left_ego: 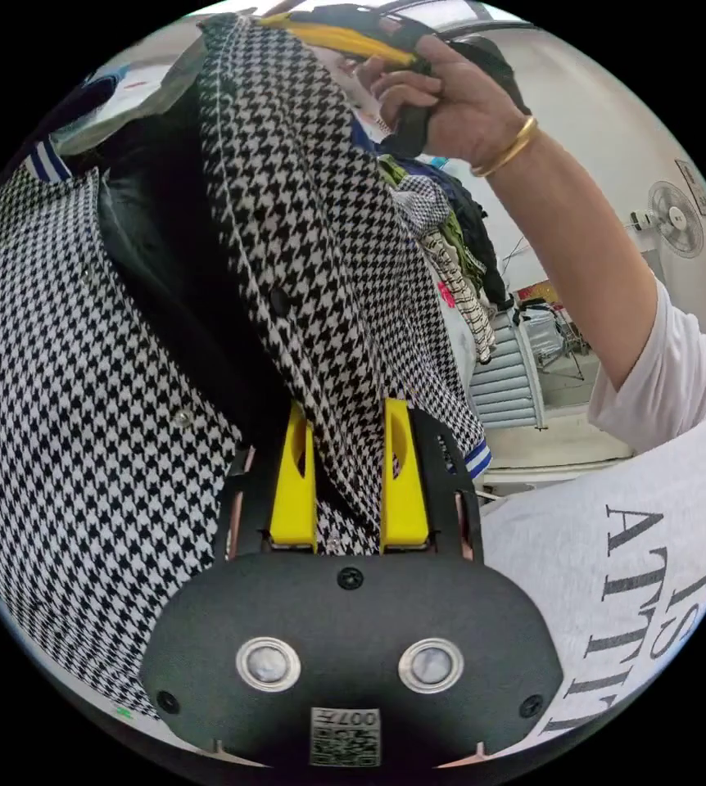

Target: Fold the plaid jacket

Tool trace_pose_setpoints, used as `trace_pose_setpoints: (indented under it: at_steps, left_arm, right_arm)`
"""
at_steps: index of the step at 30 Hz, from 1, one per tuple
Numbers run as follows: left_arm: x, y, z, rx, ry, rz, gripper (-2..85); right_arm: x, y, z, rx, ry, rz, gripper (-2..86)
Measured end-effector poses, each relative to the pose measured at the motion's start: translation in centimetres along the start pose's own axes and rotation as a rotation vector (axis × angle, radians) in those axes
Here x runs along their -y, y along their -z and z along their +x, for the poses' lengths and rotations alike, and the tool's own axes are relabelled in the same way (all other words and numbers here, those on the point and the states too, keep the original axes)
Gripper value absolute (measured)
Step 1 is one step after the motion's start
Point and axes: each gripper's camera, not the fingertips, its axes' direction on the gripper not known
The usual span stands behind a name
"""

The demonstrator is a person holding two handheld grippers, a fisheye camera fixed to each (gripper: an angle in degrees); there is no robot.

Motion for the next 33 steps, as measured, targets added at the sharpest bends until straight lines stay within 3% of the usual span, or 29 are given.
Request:
trace_pose_setpoints:
  at_steps: [1,4,7,10,13,15,18,20,22,26,29,33]
  left_arm:
    - [-0.3,-0.4,-0.5,-0.055,0.053,-0.069,3.9]
    - [-2.6,3.4,-0.1,-0.258,0.04,0.031,2.4]
    - [-5.1,7.6,-0.1,-0.186,0.057,0.093,2.6]
    - [-7.5,8.1,-3.3,-0.147,0.224,0.057,5.2]
    - [-9.3,6.0,-6.0,-0.409,0.283,0.071,11.5]
    - [-9.5,5.0,-5.5,-0.518,0.239,0.081,11.7]
    - [-9.1,4.0,-3.0,-0.415,0.119,0.003,8.2]
    - [-9.0,4.2,-2.1,-0.364,0.092,-0.04,1.2]
    - [-9.2,5.7,-2.1,-0.365,0.074,-0.001,0.4]
    - [-11.2,8.5,-3.9,-0.478,0.14,0.106,1.8]
    - [-12.5,7.1,-3.7,-0.411,0.156,0.039,6.6]
    - [-13.8,3.7,-2.8,-0.257,0.217,-0.059,6.0]
  right_arm:
    - [0.5,-0.3,-0.2,-0.009,0.006,-0.011,-0.1]
    - [1.6,-2.7,-0.9,-0.044,0.036,-0.061,-0.1]
    - [2.3,-7.0,-1.2,-0.062,0.042,-0.113,0.0]
    - [2.2,-14.4,-0.6,-0.151,0.028,-0.208,0.1]
    - [1.0,-22.1,1.7,-0.317,-0.043,-0.332,0.2]
    - [0.8,-22.8,1.9,-0.321,-0.021,-0.29,0.2]
    - [2.5,-23.2,3.0,-0.25,-0.129,-0.316,0.1]
    - [3.6,-24.0,2.3,-0.266,-0.11,-0.353,0.0]
    - [4.0,-24.9,0.6,-0.323,-0.048,-0.37,-0.1]
    - [3.6,-27.6,-4.8,-0.517,0.153,-0.367,0.0]
    - [3.0,-28.7,-7.4,-0.589,0.201,-0.323,0.1]
    - [4.0,-27.7,-9.3,-0.549,0.161,-0.363,0.2]
